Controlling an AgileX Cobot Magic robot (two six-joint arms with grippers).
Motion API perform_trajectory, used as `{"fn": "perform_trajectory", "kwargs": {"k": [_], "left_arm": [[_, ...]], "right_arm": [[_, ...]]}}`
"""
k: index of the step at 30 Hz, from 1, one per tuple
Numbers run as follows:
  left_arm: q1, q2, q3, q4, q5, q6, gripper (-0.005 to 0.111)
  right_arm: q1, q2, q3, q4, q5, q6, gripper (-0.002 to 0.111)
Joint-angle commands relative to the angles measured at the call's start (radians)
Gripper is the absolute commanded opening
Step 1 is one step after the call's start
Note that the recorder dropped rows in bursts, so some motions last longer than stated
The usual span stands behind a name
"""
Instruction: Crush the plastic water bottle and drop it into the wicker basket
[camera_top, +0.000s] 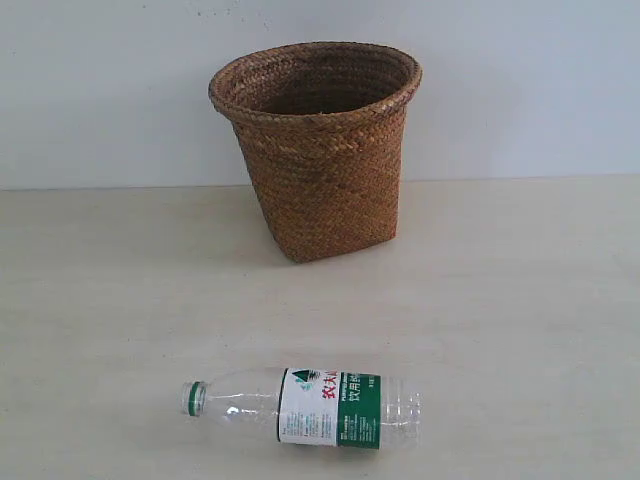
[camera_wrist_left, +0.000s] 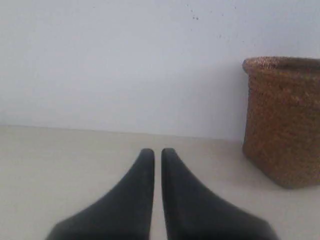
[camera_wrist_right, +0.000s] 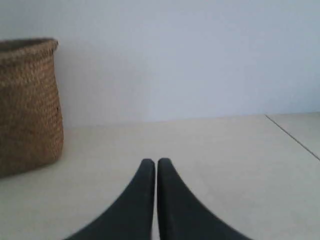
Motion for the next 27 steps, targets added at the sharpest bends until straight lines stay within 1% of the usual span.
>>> {"fn": "perform_trajectory", "kwargs": {"k": [1,3,5,8,10,14,18,21,25,27], "left_arm": [[0.003,-0.004,0.004,-0.015,-0.093,-0.121,0.004],[0.003,-0.004,0.004,-0.015,-0.166,-0.154,0.004],[0.003,-0.004,0.004,-0.015,-0.240,-0.212,0.004],[0.003,-0.004,0.004,-0.015,-0.365,-0.297,0.004],[0.003,-0.002,0.004,-0.004,-0.431,-0.334,0.004],[0.003,0.091,-0.075,-0.002,-0.431,-0.336,0.004],[0.003,0.260,-0.188,0.062,-0.445,-0.336,0.004],[0.003,0.401,-0.290,0.166,-0.449,-0.353,0.004],[0.003,0.582,-0.425,0.377,-0.452,-0.495,0.004],[0.003,0.669,-0.486,0.454,-0.452,-0.552,0.004]], "right_arm": [[0.003,-0.006,-0.001,0.032,-0.202,0.062,0.000],[0.003,-0.006,-0.001,0.066,-0.285,0.151,0.000],[0.003,-0.006,-0.001,0.071,-0.371,0.199,0.000],[0.003,-0.006,-0.012,0.071,-0.394,0.219,0.000],[0.003,0.035,-0.088,0.067,-0.380,0.203,0.000],[0.003,0.170,-0.227,0.067,-0.377,0.162,0.000],[0.003,0.323,-0.351,0.059,-0.370,0.146,0.000],[0.003,0.430,-0.455,0.011,-0.323,0.144,0.000],[0.003,0.571,-0.577,-0.024,-0.225,0.144,0.000],[0.003,0.634,-0.627,-0.042,-0.200,0.140,0.000]]}}
